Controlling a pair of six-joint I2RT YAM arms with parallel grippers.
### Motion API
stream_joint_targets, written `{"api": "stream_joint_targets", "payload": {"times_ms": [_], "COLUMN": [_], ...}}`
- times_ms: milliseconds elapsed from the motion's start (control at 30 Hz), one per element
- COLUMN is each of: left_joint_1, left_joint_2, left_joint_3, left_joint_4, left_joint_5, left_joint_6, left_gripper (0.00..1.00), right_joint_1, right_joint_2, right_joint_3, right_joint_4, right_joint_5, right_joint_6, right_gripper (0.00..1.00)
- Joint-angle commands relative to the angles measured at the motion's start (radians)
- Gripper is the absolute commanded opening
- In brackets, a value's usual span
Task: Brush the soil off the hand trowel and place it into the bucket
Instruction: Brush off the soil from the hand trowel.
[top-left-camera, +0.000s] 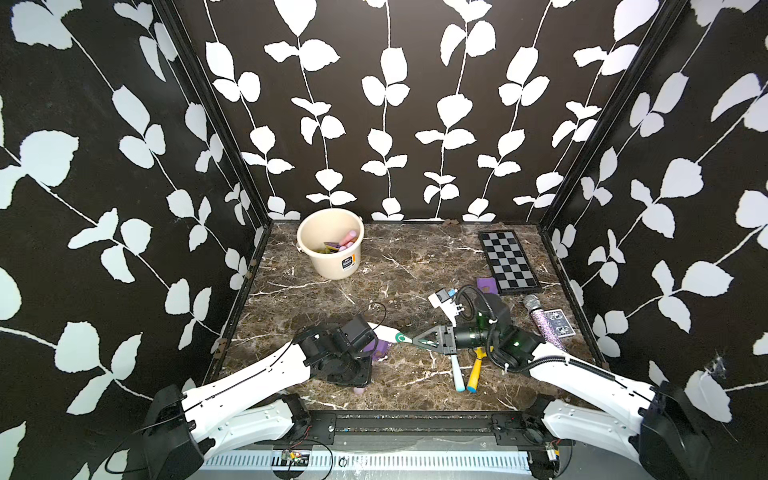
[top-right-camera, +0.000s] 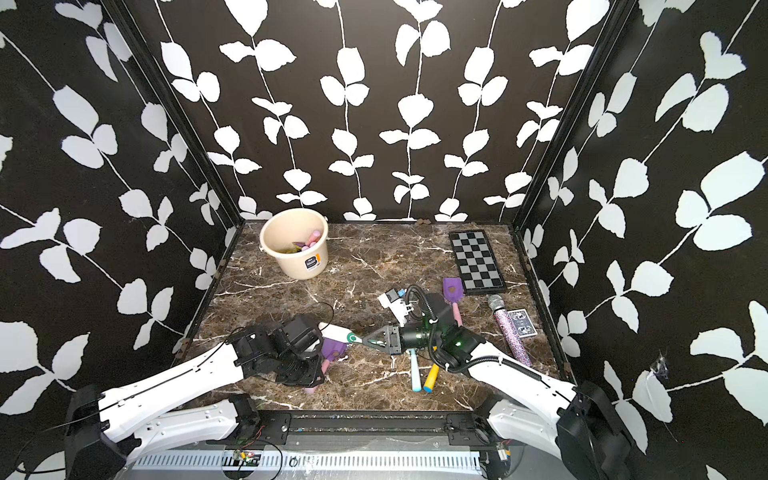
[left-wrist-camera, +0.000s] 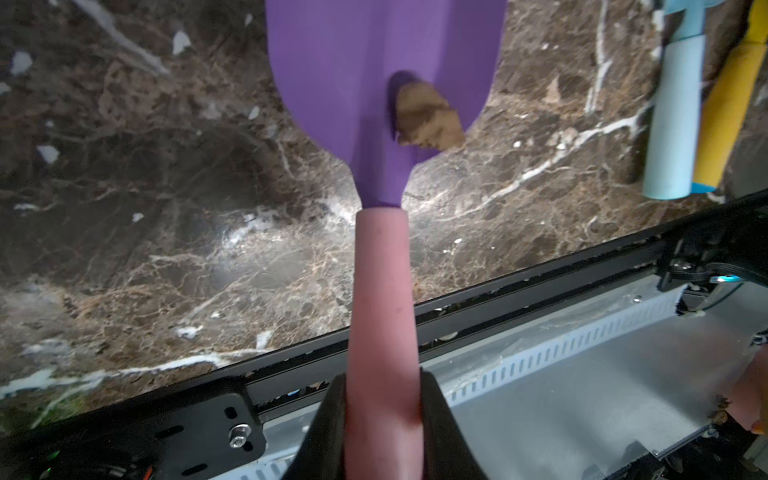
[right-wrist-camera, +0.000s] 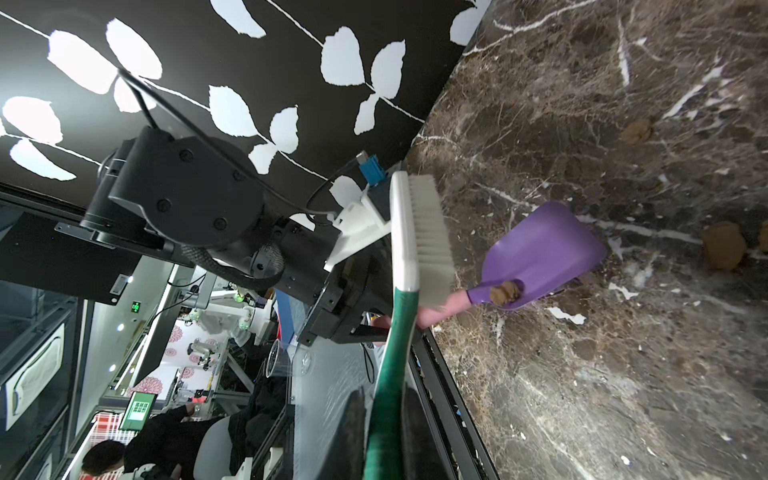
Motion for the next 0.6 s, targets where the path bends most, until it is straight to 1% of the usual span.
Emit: {"api": "stream_joint_targets", "payload": {"times_ms": [0,200,267,333,467,567], "left_joint_1": [-0.005,-0.004,-0.004,-0.002,-0.002,-0.001], "left_joint_2": [-0.041,-0.083,-0.1,-0.115,-0.138,-0.139], "left_joint_3": [0.01,0.008,0.001,-0.012,-0.021,-0.021], "left_joint_4": [0.059,0.03,0.025,0.024,0.039,0.036], "left_joint_5": [0.004,-0.009,-0.012,-0.018,-0.021,-0.023], "left_joint_6": [0.014,0.006,0.005,-0.008,-0.026,-0.022], "left_gripper": [0.0,0.0,0.0,0.0,0.0,0.0], "right_joint_1": [0.023,0.022,0.015,0.009,0.01,0.008], "right_joint_2": [0.054,0.077,0.068,0.057,0.069,0.057], "right_joint_3": [-0.016,-0.023,-0.037,-0.064,-0.042,-0.039], "right_joint_4": [0.008,-0.093,-0.068,0.017,-0.059,-0.093], "right_joint_5": [-0.022,0.027,0.063,0.068,0.049,0.109], "right_joint_6": [-0.013,-0.093,-0.063,-0.013,-0.053,-0.063], "right_gripper": [0.0,0.0,0.0,0.0,0.0,0.0]}}
